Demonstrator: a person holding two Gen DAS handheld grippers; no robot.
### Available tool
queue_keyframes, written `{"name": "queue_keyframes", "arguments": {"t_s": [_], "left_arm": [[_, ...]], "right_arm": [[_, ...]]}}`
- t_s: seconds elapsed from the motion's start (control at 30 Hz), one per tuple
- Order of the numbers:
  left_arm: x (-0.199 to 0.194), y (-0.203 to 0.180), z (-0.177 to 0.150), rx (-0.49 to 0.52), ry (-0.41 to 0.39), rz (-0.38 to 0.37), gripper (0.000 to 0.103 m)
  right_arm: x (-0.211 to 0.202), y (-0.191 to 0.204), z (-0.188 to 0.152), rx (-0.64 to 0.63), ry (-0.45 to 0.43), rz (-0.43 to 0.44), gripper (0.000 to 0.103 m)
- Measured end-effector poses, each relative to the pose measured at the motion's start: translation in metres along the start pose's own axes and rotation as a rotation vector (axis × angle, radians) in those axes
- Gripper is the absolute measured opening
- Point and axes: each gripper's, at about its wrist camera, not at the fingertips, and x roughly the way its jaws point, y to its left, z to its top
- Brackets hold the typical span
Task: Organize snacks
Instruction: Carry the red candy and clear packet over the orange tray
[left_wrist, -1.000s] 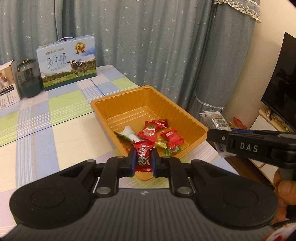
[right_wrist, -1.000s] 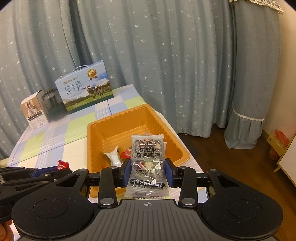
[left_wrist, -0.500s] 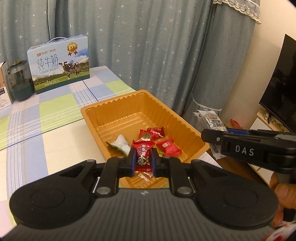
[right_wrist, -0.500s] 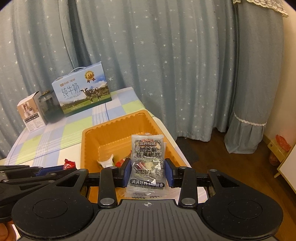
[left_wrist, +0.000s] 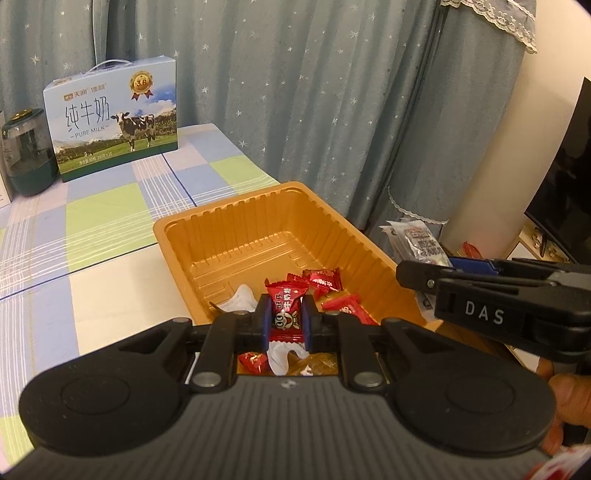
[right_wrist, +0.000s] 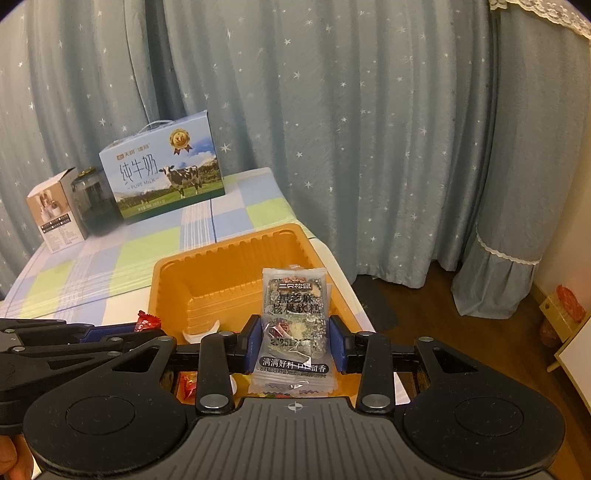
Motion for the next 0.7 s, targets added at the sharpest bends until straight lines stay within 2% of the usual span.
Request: {"name": "queue_keyframes", "arguments": {"t_s": [0.7], "left_arm": [[0.053,0.026,0.022,-0.018,0.036,-0.005,0.015]], "right_arm": [[0.050,0.004,0.016,-0.033,0.038,-0.001,0.038]]}}
